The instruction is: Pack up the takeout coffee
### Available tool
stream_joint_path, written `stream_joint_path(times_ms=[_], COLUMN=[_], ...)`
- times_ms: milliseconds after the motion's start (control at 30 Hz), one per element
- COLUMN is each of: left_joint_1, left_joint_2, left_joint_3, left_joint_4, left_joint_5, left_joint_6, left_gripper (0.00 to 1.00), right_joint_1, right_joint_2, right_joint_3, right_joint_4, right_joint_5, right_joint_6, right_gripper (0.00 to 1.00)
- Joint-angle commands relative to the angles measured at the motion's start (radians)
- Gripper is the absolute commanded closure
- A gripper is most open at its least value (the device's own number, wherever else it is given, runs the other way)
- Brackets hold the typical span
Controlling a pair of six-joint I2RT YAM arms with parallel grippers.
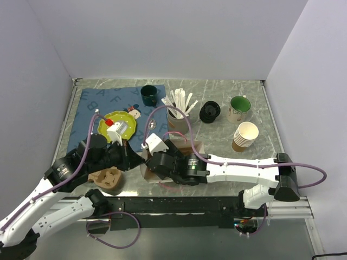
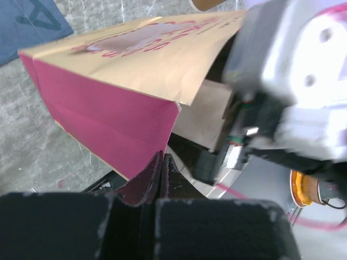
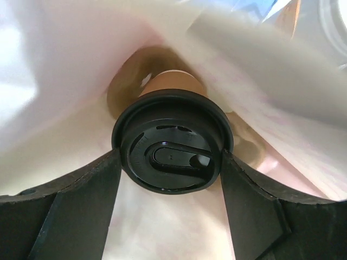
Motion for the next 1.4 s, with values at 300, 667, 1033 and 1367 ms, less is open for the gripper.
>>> stream_joint_path(times_ms=[300,667,1033,1367], left_joint_1=[-0.001,-0.001,-0.051,-0.053], left_joint_2=[0.105,0.103,0.241,0.218], left_joint_3=[0.109,0.111,0.186,0.08], left_joint_4=[-0.047,-0.077,-0.016,0.291], left_joint_5=[-0.039,-0.073,-0.129,0.004], left_joint_6=[0.071,-0.08,0.04,0.218], left_gripper=[0.65,0.52,0.74,0.74], right_joint_1=[-0.002,0.011,0.105,0.24], right_joint_2=[-0.292,-0.397,-0.372,-0.174], right_joint_3=[-0.02,-0.133,-0.135,0.007], right_joint_4=[-0.128,-0.051,-0.114,-0.327], right_joint_5=[-0.097,-0.114,-0.013,0.166], right_joint_6=[-0.032,-0.026,0.092,0.304], right_gripper=[0.44,0.46,0.47,0.47])
